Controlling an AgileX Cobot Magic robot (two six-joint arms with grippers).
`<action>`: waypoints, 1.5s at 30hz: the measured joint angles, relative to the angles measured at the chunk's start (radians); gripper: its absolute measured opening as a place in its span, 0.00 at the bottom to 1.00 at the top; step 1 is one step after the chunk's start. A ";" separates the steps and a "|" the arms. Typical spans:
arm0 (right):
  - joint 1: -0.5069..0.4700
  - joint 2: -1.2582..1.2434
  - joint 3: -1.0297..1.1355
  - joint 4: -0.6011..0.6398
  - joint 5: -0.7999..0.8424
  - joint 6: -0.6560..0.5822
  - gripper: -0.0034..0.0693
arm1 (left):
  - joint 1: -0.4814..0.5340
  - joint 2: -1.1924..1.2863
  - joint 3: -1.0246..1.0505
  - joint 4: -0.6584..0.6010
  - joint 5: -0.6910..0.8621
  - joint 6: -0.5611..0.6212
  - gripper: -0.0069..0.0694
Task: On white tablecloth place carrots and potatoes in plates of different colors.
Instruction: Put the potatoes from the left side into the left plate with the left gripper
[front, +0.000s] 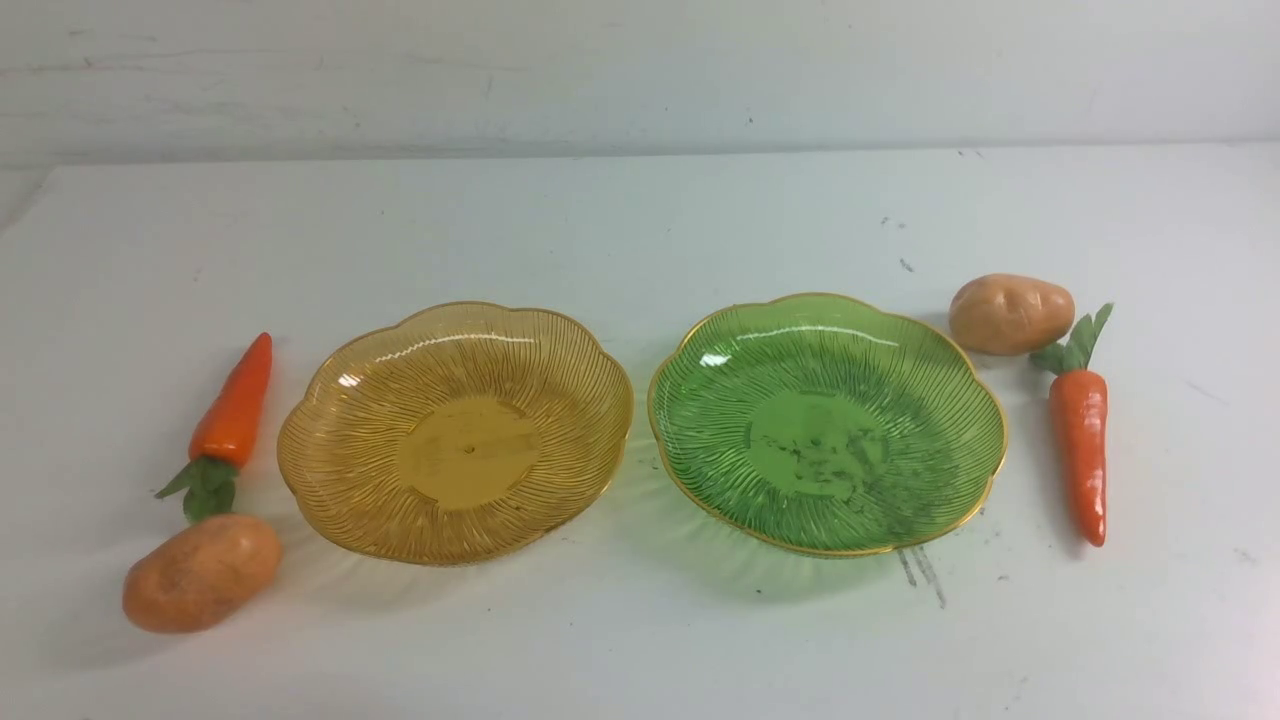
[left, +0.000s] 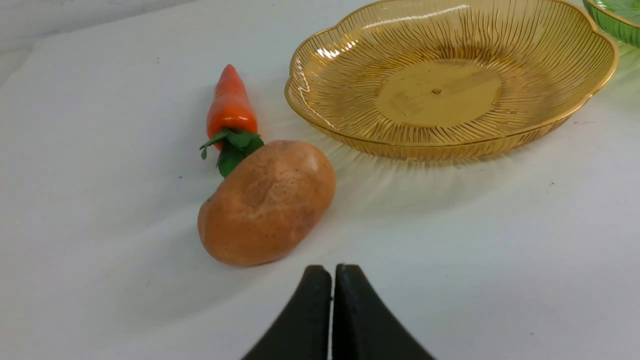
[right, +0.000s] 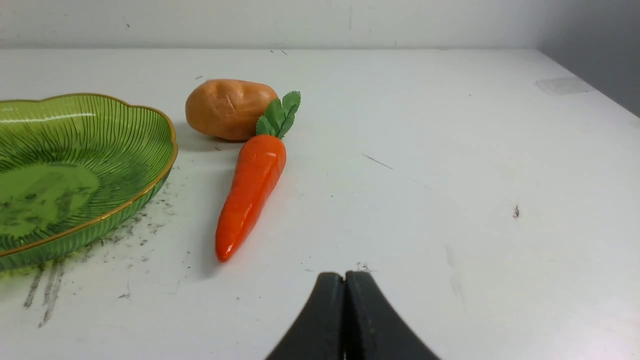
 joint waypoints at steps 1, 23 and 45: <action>0.000 0.000 0.000 0.000 0.000 0.000 0.03 | 0.000 0.000 0.000 -0.006 -0.005 -0.001 0.09; 0.003 0.000 0.003 0.213 -0.163 0.140 0.03 | 0.000 0.000 -0.005 -0.863 -0.754 -0.171 0.09; 0.150 0.202 -0.546 0.313 0.223 0.165 0.03 | 0.000 1.072 -0.871 -0.108 0.584 0.004 0.09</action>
